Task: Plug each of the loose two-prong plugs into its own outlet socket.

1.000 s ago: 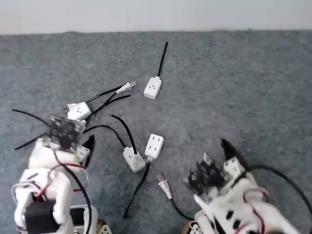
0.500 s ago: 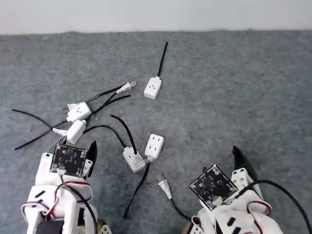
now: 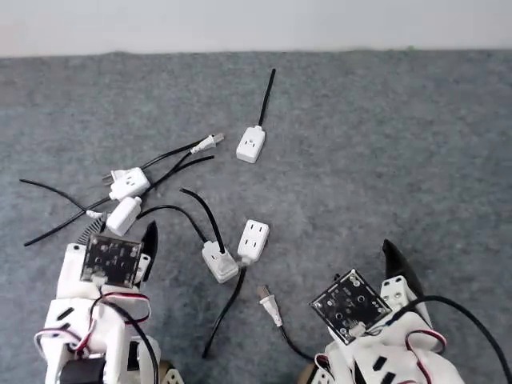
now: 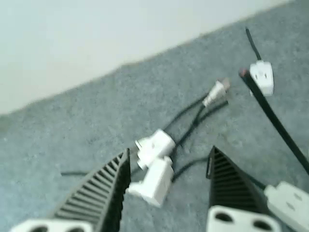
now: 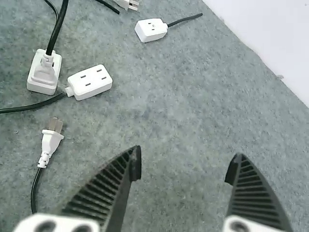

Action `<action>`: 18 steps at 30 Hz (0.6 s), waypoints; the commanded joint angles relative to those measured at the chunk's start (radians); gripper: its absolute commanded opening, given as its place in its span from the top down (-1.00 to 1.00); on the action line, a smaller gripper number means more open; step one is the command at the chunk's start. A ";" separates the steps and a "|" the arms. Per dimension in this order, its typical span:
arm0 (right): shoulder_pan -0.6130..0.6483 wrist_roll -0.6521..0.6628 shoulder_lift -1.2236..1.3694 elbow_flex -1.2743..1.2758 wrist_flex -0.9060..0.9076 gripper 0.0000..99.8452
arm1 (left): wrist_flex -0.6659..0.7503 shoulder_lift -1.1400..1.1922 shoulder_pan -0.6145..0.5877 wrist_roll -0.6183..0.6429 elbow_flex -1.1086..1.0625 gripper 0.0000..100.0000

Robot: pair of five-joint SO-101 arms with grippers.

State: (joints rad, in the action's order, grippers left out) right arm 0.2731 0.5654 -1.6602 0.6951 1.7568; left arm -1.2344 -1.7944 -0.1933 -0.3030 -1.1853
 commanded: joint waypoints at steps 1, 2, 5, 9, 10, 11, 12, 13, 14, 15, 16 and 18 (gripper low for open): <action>-0.012 0.048 0.012 0.002 0.033 0.44 | 0.203 0.080 -0.003 -0.026 0.065 0.48; -0.013 0.038 0.012 0.002 0.033 0.44 | 0.256 0.126 -0.003 -0.048 0.065 0.48; -0.045 0.029 0.012 0.000 0.028 0.44 | 0.417 0.325 -0.006 -0.075 0.085 0.48; -0.054 0.029 0.012 0.002 0.028 0.44 | 0.617 0.677 -0.055 -0.037 0.206 0.48; -0.054 0.029 0.012 0.002 0.028 0.44 | 0.658 0.775 -0.066 -0.018 0.255 0.48; -0.054 0.029 0.010 0.002 0.028 0.44 | 0.692 0.872 -0.075 -0.002 0.314 0.48; -0.054 0.029 0.010 0.002 0.028 0.44 | 0.721 0.973 -0.081 0.017 0.374 0.48; -0.054 0.029 0.010 0.002 0.028 0.44 | 0.749 1.076 -0.084 0.034 0.440 0.48; -0.054 0.029 0.010 0.002 0.028 0.44 | 0.772 1.181 -0.086 0.048 0.510 0.48; -0.054 0.029 0.010 0.002 0.028 0.44 | 0.789 1.284 -0.086 0.057 0.581 0.48; -0.054 0.029 0.010 0.002 0.028 0.44 | 0.801 1.389 -0.087 0.063 0.656 0.48; -0.050 0.029 0.008 0.002 0.028 0.44 | 0.812 1.583 -0.087 0.069 0.806 0.48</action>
State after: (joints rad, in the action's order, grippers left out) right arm 0.2302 0.5869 -1.6602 0.6951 1.7568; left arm -0.4856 -0.6222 -0.2746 -0.2708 -0.6958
